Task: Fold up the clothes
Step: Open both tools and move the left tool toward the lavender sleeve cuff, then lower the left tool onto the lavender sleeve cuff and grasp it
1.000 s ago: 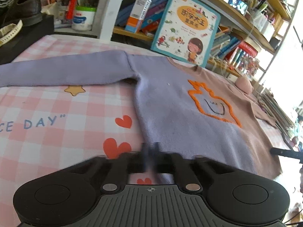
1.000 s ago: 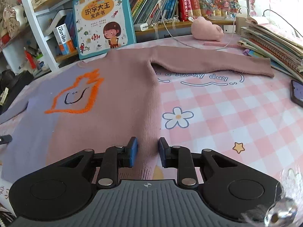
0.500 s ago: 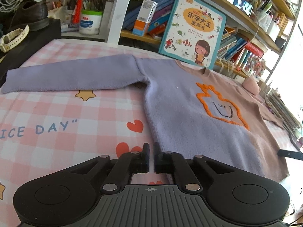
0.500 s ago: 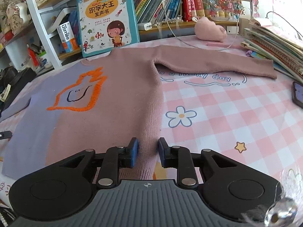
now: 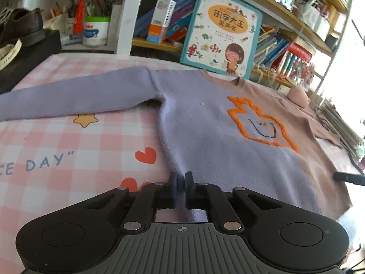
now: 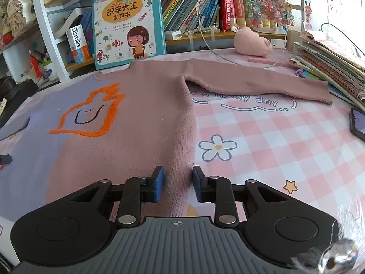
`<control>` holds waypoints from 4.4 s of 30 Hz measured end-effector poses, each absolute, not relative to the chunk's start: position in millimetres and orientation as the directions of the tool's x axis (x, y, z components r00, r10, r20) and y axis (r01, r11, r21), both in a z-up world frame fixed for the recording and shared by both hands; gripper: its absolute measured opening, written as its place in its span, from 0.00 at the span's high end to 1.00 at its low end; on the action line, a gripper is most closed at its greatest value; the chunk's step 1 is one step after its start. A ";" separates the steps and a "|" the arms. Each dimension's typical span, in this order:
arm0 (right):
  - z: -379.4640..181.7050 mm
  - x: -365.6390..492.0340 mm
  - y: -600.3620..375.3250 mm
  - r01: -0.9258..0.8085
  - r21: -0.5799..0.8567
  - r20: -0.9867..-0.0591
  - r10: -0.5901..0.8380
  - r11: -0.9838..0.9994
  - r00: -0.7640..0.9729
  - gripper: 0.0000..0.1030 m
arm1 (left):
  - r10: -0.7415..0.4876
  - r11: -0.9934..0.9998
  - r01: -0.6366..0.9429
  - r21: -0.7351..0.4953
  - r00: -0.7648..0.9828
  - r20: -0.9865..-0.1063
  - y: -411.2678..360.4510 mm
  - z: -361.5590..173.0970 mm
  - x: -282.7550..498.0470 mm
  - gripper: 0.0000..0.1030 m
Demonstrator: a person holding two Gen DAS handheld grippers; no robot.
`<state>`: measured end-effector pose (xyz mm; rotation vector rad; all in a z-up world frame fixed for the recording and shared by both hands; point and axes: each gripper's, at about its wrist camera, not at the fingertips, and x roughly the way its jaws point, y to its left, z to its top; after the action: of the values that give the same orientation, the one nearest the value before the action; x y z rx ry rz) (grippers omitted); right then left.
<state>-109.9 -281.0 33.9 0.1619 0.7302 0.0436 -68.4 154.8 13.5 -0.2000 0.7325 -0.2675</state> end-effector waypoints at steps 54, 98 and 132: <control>35.6 -85.9 -226.8 -0.020 -0.020 -0.557 0.006 1.000 0.830 0.17 | -0.174 0.984 0.126 -0.124 0.819 -0.546 126.5 18.0 -56.0 0.06; 40.0 -7.8 -88.7 -0.481 -0.046 -0.474 0.405 0.875 0.782 0.15 | 0.146 0.987 -0.161 0.014 0.851 -0.504 192.8 24.4 -47.2 0.02; 29.1 -9.0 -85.5 -0.510 -0.027 -0.473 0.439 0.860 0.764 0.09 | 0.310 0.933 -0.361 0.000 0.803 -0.509 244.2 12.0 -19.8 0.02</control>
<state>-9.0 -85.5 29.1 -0.1578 0.4739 0.5182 -19.8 244.2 12.0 -0.0989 0.5283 0.3603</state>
